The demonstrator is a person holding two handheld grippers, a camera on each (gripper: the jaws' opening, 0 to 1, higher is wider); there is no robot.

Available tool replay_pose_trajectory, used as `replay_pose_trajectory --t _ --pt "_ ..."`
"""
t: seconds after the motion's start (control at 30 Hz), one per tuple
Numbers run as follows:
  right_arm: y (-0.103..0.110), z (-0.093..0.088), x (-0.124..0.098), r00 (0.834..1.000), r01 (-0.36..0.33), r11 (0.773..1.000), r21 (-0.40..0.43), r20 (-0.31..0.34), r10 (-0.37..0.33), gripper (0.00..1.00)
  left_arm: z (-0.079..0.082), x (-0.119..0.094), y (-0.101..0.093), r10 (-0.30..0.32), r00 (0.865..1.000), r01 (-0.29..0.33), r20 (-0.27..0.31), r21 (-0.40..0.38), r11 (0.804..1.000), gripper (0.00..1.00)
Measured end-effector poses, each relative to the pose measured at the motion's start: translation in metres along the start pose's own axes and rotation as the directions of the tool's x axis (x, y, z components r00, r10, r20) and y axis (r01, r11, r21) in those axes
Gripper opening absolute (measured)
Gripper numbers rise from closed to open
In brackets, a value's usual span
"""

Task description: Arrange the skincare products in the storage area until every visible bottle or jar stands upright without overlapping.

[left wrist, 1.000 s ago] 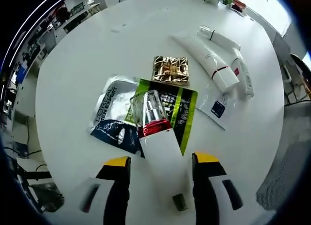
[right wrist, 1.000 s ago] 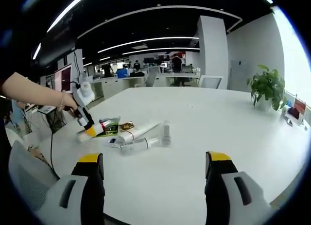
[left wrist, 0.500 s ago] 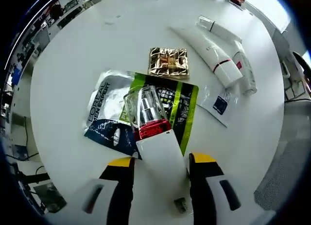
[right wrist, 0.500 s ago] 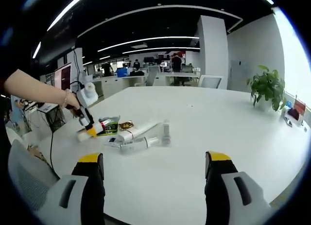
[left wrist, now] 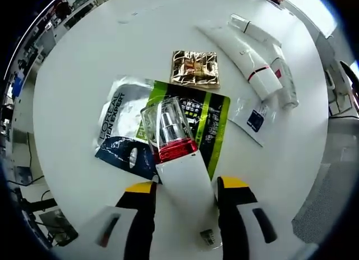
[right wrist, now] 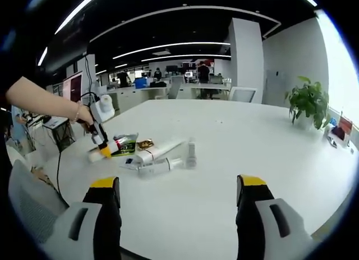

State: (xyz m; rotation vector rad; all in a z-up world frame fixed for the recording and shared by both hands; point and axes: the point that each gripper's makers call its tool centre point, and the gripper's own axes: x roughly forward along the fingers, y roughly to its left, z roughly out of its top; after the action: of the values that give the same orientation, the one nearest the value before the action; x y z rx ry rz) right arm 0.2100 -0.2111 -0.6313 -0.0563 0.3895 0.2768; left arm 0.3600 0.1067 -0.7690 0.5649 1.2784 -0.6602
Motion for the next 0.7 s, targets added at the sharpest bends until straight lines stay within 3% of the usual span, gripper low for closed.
replay_pose_trajectory --t 0.2,0.3,0.7 --pt "0.0008 -0.0007 0.0000 1.000 -0.001 1.000 -0.005 -0.004 0.001 0.85 0.0001 -0.0008 0.0005 0.000 1.000 0.000 -0.007 -0.012 1.000 0.43" --pt "0.0014 -0.0013 0.0001 1.000 -0.002 1.000 -0.009 -0.008 0.002 0.85 0.0000 -0.0003 0.0016 -0.004 1.000 0.004 -0.004 -0.018 1.000 0.33" --pt "0.0050 -0.0025 0.0019 1.000 -0.016 0.999 -0.031 -0.015 0.016 0.85 -0.0039 -0.0044 0.0036 -0.009 1.000 0.012 0.029 -0.109 0.994 0.28"
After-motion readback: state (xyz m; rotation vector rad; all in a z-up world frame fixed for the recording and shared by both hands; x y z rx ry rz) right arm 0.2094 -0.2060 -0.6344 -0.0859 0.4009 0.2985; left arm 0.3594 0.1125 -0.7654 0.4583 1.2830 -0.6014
